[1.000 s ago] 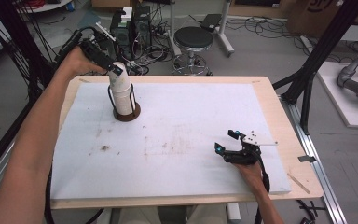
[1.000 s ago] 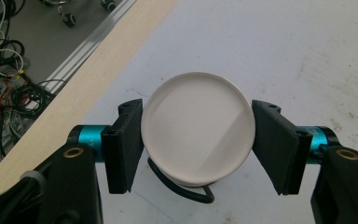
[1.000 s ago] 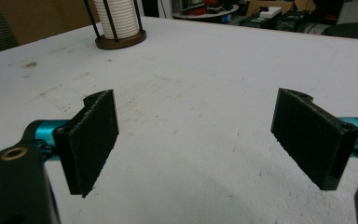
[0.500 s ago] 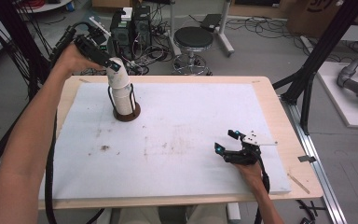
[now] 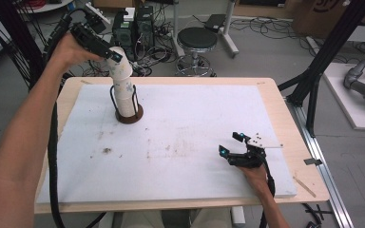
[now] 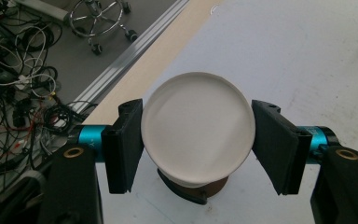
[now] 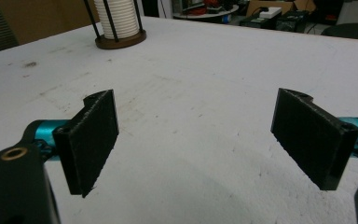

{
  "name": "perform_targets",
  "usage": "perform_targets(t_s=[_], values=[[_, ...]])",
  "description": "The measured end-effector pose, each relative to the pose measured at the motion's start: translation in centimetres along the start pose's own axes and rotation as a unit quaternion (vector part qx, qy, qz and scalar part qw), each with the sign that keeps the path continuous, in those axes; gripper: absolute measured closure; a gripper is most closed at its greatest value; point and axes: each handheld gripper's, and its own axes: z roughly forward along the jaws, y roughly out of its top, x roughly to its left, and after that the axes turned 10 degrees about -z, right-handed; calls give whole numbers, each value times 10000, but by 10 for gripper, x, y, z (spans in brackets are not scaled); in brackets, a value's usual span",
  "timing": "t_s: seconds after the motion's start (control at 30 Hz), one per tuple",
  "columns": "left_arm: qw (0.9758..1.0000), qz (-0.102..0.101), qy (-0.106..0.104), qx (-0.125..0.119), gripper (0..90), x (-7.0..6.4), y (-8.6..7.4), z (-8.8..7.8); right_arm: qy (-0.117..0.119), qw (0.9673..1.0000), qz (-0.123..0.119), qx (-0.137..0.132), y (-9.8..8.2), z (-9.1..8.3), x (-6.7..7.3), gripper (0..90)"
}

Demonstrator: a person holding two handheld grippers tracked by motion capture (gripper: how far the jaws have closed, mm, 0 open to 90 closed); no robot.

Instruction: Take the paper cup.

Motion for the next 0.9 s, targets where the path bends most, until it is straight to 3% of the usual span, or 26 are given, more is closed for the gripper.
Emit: perform_targets(t_s=[0.27, 0.57, 0.73, 0.9], values=[[9998, 90, 65, -154, 369, -7, 6, -19, 21, 10000, 15, 25, 0, 0, 0, 151], [9996, 176, 82, -194, 369, -13, 5, -26, 26, 10000, 19, 43, 0, 0, 0, 151], [9987, 219, -149, -424, 370, -27, 2, -28, 28, 10000, 29, 25, 0, 1, -1, 151], [9985, 241, -209, -447, 369, -35, -8, -28, 31, 10000, 20, 36, 0, 1, -1, 151]])
